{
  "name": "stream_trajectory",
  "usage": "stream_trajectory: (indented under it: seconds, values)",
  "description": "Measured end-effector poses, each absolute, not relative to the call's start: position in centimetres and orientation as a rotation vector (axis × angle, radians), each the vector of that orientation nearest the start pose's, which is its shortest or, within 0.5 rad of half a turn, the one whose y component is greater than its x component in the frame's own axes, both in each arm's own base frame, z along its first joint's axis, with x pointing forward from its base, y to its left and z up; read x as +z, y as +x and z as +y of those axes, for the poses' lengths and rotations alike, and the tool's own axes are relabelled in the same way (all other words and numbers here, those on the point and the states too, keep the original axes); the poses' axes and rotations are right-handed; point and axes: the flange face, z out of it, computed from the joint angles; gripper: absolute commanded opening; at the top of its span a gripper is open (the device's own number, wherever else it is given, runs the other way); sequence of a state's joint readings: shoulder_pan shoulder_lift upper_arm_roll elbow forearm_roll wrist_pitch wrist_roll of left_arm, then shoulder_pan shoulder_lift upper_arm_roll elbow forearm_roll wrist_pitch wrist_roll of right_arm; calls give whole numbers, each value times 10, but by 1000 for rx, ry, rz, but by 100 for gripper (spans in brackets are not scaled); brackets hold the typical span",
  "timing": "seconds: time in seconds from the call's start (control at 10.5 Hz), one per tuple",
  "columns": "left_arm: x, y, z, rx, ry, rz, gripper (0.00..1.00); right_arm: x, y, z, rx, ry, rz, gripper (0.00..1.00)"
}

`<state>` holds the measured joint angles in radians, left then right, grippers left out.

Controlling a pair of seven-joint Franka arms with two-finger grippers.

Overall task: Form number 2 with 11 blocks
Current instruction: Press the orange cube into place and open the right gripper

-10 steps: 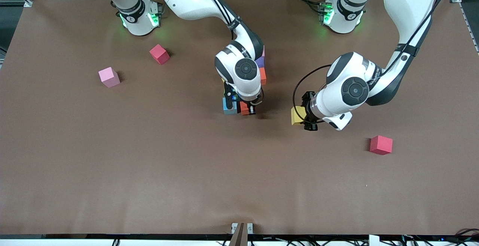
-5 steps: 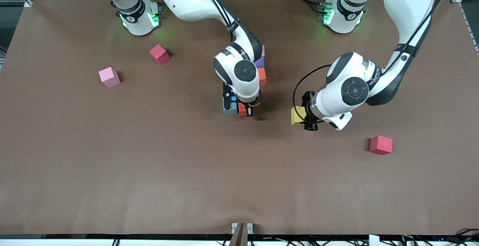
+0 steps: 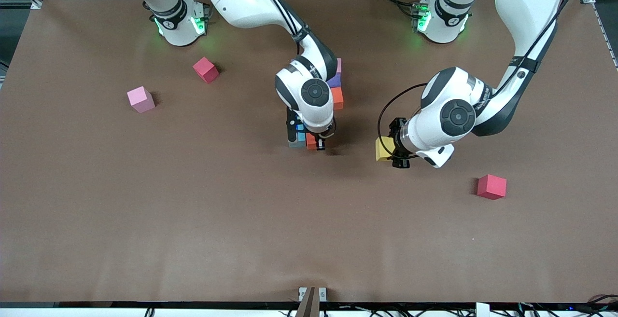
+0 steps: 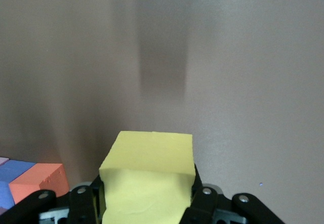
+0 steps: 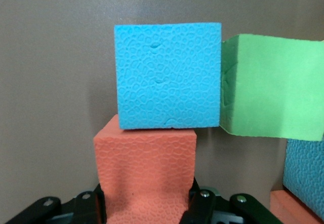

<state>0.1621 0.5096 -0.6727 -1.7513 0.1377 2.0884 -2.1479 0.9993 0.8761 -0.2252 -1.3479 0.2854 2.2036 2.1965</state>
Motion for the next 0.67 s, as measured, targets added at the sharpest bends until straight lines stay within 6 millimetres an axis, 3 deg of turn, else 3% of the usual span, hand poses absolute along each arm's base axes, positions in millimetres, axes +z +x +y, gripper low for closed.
stream_trajectory:
  seconds: [0.67]
  values:
    - [327,585,-274,-319,2166,2270,38,206,488,555,88,-2287,2134,0]
